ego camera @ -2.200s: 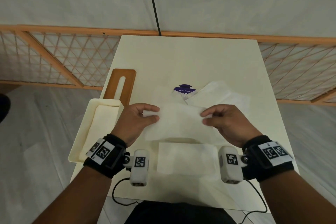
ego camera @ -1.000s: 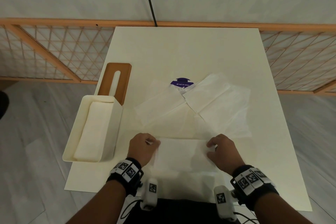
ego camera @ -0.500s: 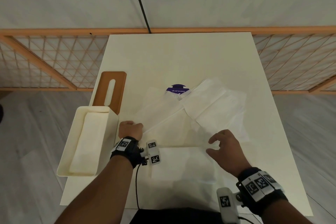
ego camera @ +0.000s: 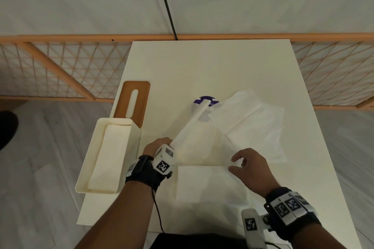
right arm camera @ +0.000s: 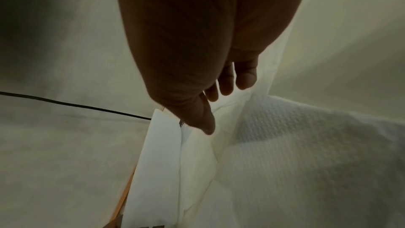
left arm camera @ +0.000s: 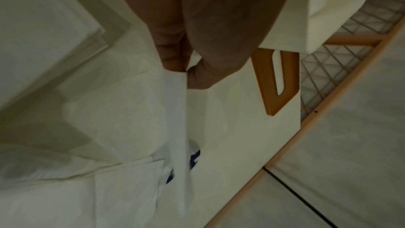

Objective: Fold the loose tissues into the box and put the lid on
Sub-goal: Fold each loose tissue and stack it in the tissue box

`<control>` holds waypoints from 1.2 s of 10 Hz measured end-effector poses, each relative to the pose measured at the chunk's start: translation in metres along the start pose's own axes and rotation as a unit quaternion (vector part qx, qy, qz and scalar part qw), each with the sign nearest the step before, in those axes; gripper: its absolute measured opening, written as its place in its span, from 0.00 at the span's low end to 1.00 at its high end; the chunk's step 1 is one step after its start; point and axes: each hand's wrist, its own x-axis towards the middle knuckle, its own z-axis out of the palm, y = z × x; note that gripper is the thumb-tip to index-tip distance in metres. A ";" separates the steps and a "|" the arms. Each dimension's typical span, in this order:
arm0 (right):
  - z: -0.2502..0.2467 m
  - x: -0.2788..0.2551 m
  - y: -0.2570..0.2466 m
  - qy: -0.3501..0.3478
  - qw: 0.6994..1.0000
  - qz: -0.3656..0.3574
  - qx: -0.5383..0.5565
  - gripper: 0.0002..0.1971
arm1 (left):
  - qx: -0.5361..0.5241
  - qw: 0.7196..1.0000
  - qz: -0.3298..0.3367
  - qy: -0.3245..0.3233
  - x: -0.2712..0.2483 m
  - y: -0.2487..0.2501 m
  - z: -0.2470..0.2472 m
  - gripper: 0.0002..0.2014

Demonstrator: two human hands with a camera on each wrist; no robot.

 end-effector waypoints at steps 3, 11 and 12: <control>-0.010 0.020 -0.055 -0.003 0.955 0.031 0.294 0.09 | 0.144 0.960 0.241 -0.011 -0.074 0.026 0.000 0.13; 0.001 0.019 -0.098 -0.221 0.809 0.049 0.542 0.19 | 0.116 0.859 0.477 -0.146 -0.162 0.050 -0.049 0.18; -0.008 0.016 -0.096 -0.233 0.866 0.070 0.436 0.22 | 0.076 0.872 0.467 -0.125 -0.155 0.041 -0.055 0.17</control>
